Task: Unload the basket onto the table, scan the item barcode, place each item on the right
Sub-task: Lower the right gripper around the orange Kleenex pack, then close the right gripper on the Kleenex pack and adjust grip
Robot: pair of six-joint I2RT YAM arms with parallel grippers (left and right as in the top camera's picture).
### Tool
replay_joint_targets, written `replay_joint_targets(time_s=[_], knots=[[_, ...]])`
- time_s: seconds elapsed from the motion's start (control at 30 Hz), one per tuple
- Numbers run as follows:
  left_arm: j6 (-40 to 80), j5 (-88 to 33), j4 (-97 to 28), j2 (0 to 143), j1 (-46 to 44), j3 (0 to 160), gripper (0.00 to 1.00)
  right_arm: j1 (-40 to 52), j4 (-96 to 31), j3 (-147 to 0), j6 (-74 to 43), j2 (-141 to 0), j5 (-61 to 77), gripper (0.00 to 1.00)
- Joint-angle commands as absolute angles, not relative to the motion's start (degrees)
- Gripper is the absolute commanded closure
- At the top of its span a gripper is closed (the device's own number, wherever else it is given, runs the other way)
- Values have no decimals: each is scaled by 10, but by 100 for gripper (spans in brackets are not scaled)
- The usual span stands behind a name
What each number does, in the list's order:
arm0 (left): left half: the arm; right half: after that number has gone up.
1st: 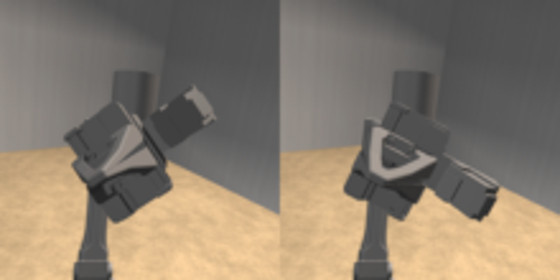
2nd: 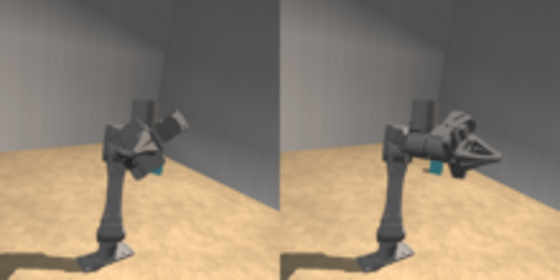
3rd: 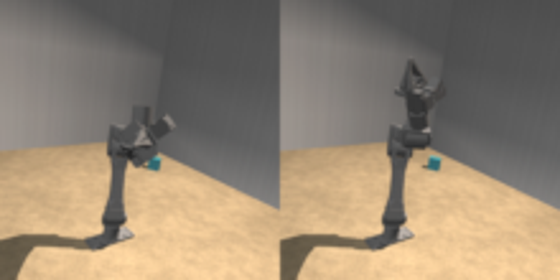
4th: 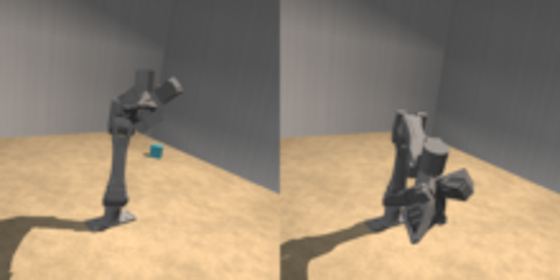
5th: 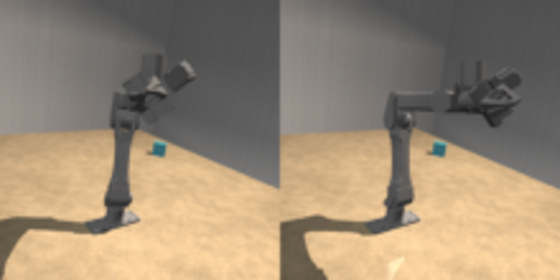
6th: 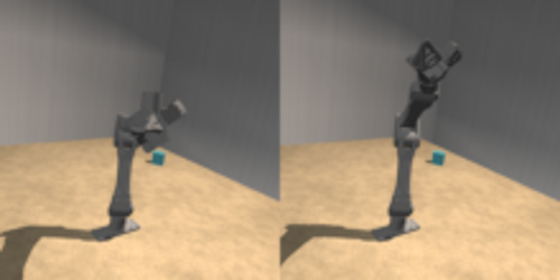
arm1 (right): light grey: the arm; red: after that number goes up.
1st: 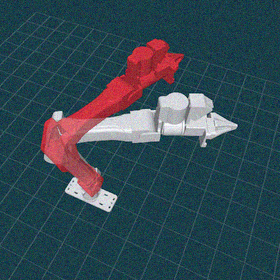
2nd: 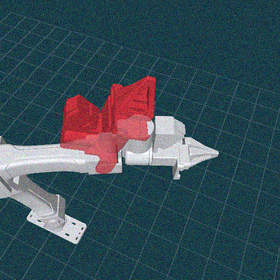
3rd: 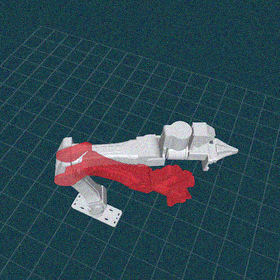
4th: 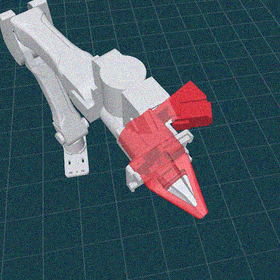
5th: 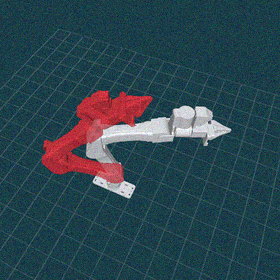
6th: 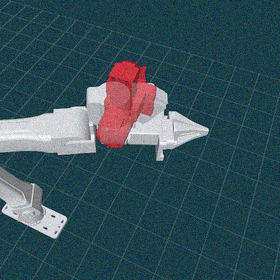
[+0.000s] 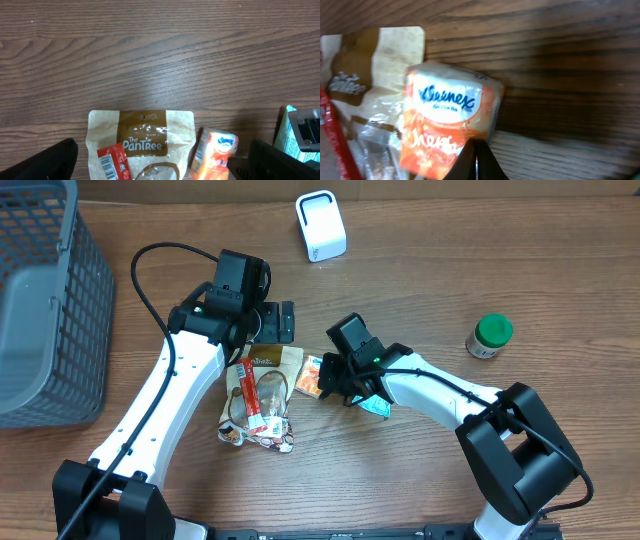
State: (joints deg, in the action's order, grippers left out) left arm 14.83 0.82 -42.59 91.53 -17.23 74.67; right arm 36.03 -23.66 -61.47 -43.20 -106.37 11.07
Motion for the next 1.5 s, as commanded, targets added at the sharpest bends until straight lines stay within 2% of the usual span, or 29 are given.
replay_joint_targets(time_s=[0.0, 1.37, 1.47], knots=[[154, 4, -426, 911, -173, 754, 0, 358, -239, -611, -436, -1068, 90, 96], [154, 4, -426, 911, -173, 754, 0, 358, -244, -604, -467, -1068, 52, 96], [154, 4, -426, 911, -173, 754, 0, 358, -239, -613, -466, -1067, 62, 92]])
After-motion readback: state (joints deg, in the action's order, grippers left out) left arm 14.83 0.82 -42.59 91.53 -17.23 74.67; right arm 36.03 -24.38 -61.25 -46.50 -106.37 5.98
